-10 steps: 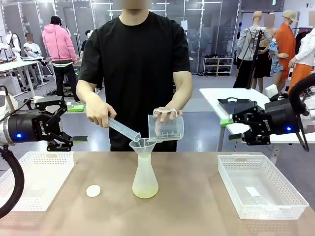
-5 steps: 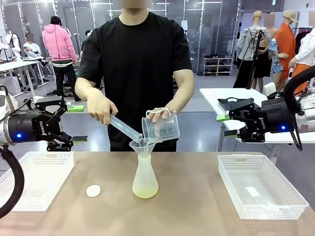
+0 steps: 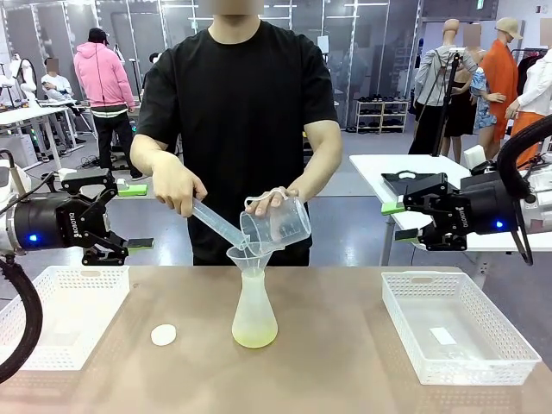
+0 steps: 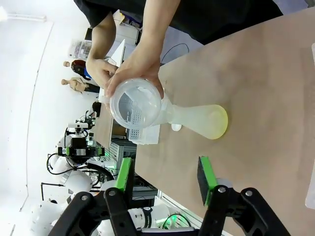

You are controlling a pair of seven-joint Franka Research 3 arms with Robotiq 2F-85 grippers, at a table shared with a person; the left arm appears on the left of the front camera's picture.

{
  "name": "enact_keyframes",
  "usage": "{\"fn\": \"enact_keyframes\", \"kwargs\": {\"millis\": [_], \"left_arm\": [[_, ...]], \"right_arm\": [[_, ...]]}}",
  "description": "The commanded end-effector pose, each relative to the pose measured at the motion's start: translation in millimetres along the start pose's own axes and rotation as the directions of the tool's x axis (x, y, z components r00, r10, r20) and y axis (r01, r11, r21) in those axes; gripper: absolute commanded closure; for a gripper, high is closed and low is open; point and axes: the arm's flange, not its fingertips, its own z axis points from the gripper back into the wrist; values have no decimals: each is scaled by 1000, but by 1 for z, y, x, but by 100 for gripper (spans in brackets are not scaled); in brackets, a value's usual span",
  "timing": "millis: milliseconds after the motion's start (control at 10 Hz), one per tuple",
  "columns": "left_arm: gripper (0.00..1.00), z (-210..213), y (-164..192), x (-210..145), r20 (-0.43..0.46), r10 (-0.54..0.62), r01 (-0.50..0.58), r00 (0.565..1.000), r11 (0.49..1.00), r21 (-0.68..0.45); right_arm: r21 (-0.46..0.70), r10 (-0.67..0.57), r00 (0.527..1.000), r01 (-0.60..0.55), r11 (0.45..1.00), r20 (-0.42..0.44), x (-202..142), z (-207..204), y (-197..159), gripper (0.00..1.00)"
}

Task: Prepare the solutions needed for the experiment.
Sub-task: Once the solution is in the Big flask , pick up the Plastic Funnel and place it back into the right Organizing basket.

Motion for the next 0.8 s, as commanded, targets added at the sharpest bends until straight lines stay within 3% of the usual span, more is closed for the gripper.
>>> {"fn": "enact_keyframes", "kwargs": {"millis": [0, 700], "left_arm": [[0, -2, -3, -2, 7, 21, -21, 1000, 999, -24], [0, -2, -3, -2, 7, 21, -21, 1000, 999, -24]], "right_arm": [[0, -7, 1000, 7, 1000, -2, 0, -1, 2, 34], [0, -7, 1000, 7, 1000, -2, 0, -1, 2, 34]]}}
